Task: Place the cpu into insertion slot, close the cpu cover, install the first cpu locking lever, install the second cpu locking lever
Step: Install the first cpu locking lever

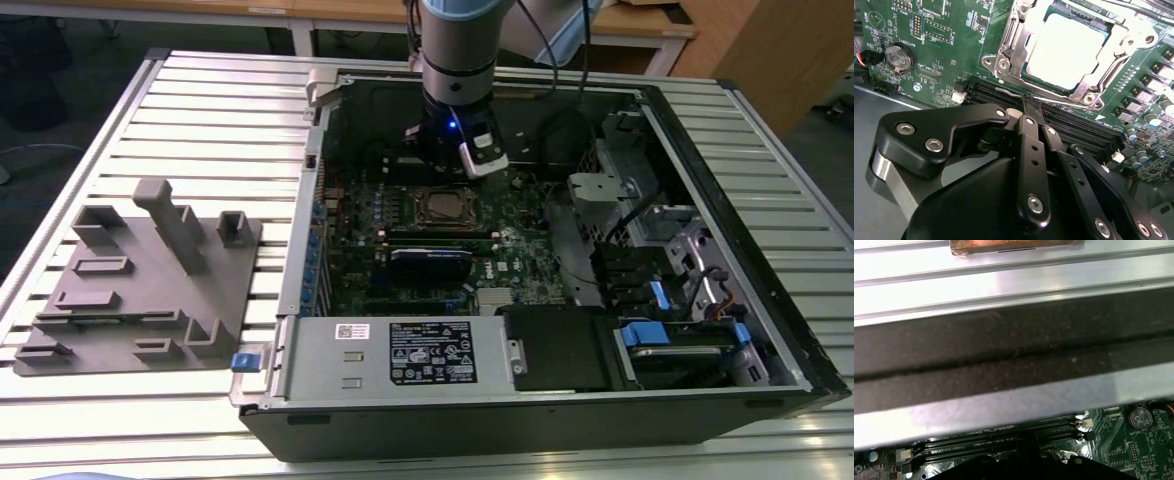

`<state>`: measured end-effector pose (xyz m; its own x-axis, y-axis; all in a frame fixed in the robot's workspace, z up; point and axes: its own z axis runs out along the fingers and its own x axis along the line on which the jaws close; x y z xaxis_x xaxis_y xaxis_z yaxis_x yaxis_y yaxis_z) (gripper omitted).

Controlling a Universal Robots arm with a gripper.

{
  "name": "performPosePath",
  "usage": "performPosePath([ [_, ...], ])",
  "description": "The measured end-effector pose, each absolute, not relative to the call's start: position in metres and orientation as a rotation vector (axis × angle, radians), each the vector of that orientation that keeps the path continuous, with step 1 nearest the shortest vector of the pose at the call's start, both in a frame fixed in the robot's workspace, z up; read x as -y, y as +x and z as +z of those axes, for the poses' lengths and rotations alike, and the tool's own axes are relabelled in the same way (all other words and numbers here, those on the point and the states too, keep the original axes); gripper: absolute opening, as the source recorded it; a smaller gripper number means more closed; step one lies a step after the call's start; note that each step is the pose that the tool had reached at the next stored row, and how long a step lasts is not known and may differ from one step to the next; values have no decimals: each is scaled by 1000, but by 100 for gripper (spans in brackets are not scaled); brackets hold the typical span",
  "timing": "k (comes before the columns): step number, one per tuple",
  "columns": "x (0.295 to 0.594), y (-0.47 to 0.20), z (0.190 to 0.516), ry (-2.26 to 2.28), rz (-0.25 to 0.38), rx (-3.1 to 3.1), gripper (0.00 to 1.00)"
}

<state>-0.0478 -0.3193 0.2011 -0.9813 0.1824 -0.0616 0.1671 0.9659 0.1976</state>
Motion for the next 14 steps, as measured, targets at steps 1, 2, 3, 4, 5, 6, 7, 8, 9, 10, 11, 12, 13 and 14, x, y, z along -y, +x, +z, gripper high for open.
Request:
performPosePath([
  [1, 319, -48, 201, 274, 293, -3035, 10],
  [2, 319, -48, 201, 279, 291, -3033, 10],
  [3, 319, -48, 201, 283, 289, -3031, 10],
  [4, 319, -48, 201, 287, 287, -3029, 10],
  [5, 319, -48, 201, 290, 284, -3027, 10],
  [6, 319, -48, 201, 293, 283, -3025, 10],
  [7, 319, -48, 201, 295, 282, -3023, 10],
  [8, 319, -49, 201, 296, 282, -3021, 10],
  [9, 319, -49, 201, 297, 282, -3020, 10],
  [10, 319, -49, 201, 297, 282, -3018, 10],
  [11, 319, -50, 201, 297, 282, -3016, 10],
  [12, 319, -50, 201, 298, 282, -3015, 10],
  [13, 319, -51, 201, 298, 282, -3013, 10],
  [14, 318, -52, 201, 299, 282, -3011, 10],
])
